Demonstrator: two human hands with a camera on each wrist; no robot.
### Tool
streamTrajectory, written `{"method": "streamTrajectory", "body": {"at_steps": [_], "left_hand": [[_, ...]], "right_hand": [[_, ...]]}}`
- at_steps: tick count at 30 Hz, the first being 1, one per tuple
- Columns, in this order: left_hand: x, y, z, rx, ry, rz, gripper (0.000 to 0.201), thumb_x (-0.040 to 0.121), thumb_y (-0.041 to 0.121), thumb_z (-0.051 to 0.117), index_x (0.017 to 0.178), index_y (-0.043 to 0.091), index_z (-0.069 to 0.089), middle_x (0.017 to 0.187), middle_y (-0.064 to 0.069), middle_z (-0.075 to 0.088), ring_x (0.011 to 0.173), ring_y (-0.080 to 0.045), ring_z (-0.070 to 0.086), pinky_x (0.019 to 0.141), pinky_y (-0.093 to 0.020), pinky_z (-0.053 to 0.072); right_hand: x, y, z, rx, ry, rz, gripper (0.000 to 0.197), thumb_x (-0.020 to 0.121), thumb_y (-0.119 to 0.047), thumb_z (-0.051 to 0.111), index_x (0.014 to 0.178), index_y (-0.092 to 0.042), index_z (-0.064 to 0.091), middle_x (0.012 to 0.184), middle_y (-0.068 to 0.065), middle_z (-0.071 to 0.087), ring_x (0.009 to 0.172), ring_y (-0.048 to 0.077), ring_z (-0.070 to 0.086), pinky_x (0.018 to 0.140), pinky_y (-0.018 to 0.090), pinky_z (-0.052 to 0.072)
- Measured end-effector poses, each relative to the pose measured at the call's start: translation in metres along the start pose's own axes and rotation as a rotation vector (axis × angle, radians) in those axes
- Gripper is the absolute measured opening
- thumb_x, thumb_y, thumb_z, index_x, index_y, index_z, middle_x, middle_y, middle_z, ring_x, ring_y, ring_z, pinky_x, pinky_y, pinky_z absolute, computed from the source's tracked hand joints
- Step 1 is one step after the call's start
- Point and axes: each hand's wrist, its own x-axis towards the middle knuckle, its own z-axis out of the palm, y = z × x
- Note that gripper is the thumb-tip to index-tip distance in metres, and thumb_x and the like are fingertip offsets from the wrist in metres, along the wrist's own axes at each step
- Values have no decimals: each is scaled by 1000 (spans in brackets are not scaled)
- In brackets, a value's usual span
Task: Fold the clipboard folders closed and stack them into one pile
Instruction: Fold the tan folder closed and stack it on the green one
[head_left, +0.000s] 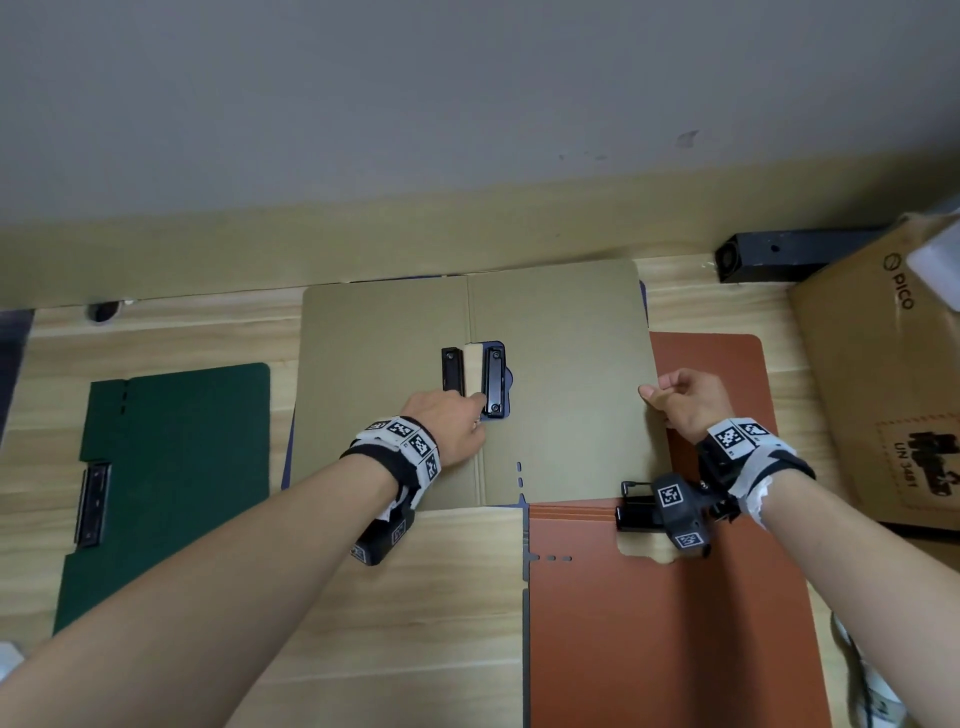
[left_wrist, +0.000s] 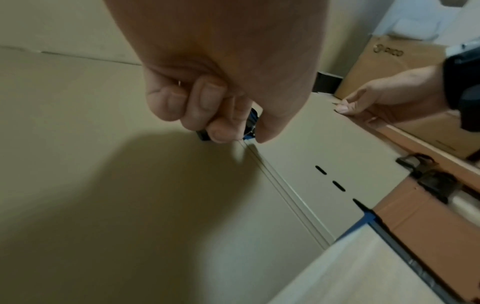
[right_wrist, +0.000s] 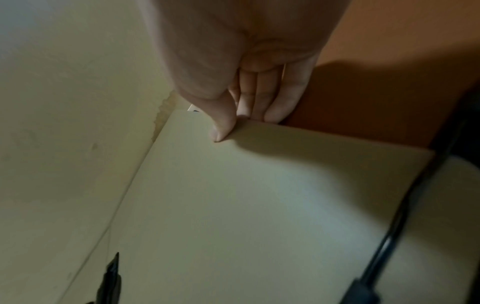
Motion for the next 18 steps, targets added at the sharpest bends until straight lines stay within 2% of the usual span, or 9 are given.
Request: {"method": "streamTrajectory", "body": {"at_steps": [4,6,10,13,15,16,18], "left_hand": [[0,-1,2,-94,-28,-14,24,90,34,41,102,16,53,80,-2,54,77,-27,55,62,-32,40],[0,0,6,-132,-46,-38,31,89,40,44,106,16,53,82,-3,56,80,-28,58,64,-33,43],[-1,7,10,-72,-15,-110,49,90,57,45,116,16,51,94,-6,63,89,-29,61,66,-33,41],[-4,14,8,108,17,-76,55,92,61,40,117,14,53,101,-5,68,95,-28,65,65,-32,37],[-7,16,6,199,8,-64,57,94,63,35,116,15,56,105,-4,68,96,-26,65,65,-31,37],[-9,15,5,226,1,-62,57,94,63,34,116,16,57,106,-3,68,97,-25,65,65,-31,37],[-15,13,5,242,-6,-59,57,95,62,32,117,16,57,107,-3,68,98,-25,65,66,-31,37]], "right_hand": [[-16,1,4,82,57,-141,13,86,-14,69,81,-13,57,76,3,56,69,16,51,69,23,44],[-24,0,4,110,65,-214,9,88,-9,66,86,-8,57,72,1,52,63,12,47,63,17,40],[-25,5,2,192,58,-248,11,87,-6,66,82,-11,57,66,-2,49,60,12,45,61,20,39],[-26,7,4,232,65,-235,17,86,-6,68,78,-16,57,64,-2,50,51,1,46,56,11,41],[-28,4,8,253,68,-208,9,84,-7,71,85,-9,62,65,0,55,46,-6,48,54,6,41],[-28,1,10,249,69,-202,10,83,-9,72,89,-6,65,66,1,58,48,-6,51,56,7,43],[-27,-5,15,192,52,-199,18,82,-16,75,95,-5,68,73,1,64,62,4,59,65,15,45]]}}
